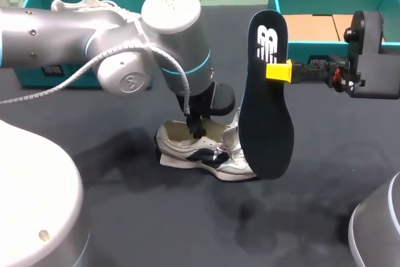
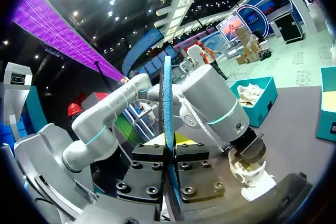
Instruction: Take the shoe out of the shoebox, open the shoe tongue, remove and reinsert the insole, then place the shoe into the shoebox
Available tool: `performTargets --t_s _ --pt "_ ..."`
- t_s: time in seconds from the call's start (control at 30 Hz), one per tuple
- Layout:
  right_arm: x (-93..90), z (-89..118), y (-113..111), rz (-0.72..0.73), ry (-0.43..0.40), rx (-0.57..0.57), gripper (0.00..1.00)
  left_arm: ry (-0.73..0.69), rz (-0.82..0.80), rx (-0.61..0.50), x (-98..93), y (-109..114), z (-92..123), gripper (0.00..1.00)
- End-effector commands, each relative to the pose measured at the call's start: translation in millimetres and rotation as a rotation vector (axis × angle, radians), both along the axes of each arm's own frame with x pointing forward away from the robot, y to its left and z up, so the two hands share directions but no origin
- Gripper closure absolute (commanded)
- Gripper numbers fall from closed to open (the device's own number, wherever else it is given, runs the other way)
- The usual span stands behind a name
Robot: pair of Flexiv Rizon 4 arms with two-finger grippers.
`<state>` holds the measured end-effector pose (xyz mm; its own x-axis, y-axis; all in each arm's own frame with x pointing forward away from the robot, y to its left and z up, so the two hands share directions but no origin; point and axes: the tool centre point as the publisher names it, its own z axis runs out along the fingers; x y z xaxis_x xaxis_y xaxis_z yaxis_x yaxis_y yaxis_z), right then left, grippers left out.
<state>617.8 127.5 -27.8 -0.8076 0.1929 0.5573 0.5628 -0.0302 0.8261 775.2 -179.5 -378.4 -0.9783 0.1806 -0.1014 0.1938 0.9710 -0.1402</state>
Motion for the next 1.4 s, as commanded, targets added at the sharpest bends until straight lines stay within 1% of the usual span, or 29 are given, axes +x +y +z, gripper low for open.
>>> performTargets --t_s 0.03,0.1,0.2,0.3,0.33,0.37,0.4,0.43,0.73,1.03,1.17,1.23,1.3,1.37,1.4 --pt "-7.7 -1 -2 -0.011 0.000 0.000 1.00 0.009 0.000 0.003 3.5 -5 -8 0.53" --pt "-7.7 -1 -2 -0.011 0.000 0.000 1.00 0.013 0.000 0.004 3.8 -5 -10 0.55" --pt "-7.7 -1 -2 -0.011 0.000 0.000 1.00 0.020 -0.002 0.007 3.0 -6 -12 0.54" --pt "-7.7 -1 -2 -0.011 0.000 0.000 1.00 0.027 -0.004 0.011 1.6 -7 -13 0.57" --pt "-7.7 -1 -2 -0.011 0.000 0.000 1.00 0.029 -0.003 0.012 1.3 -6 -14 0.60" --pt "-7.7 -1 -2 -0.011 0.000 0.000 1.00 0.031 -0.003 0.013 1.2 -6 -14 0.66" --pt "-7.7 -1 -2 -0.011 0.000 0.000 1.00 0.033 -0.003 0.013 0.9 -6 -14 0.81" --pt "-7.7 -1 -2 -0.011 0.000 0.000 1.00 0.034 -0.003 0.014 0.4 -5 -13 1.00" --pt "-7.7 -1 -2 -0.011 0.000 0.000 1.00 0.042 -0.047 -0.009 -4.3 3 -1 1.00" --pt "-7.7 -1 -2 -0.011 0.000 0.000 1.00 -0.009 -0.261 -0.087 -13.2 6 40 1.00" --pt "-7.7 -1 -2 -0.011 0.000 0.000 1.00 -0.048 -0.393 -0.111 -25.9 4 57 1.00" --pt "-7.7 -1 -2 -0.011 0.000 0.000 1.00 -0.084 -0.482 -0.128 -34.4 2 65 1.00" --pt "-7.7 -1 -2 -0.011 0.000 0.000 1.00 -0.159 -0.551 -0.155 -42.7 2 72 1.00" --pt "-7.7 -1 -2 -0.011 0.000 0.000 1.00 -0.286 -0.555 -0.196 -50.5 5 76 1.00" --pt "-7.7 -1 -2 -0.011 0.000 0.000 1.00 -0.286 -0.555 -0.196 -50.5 5 76 1.00"
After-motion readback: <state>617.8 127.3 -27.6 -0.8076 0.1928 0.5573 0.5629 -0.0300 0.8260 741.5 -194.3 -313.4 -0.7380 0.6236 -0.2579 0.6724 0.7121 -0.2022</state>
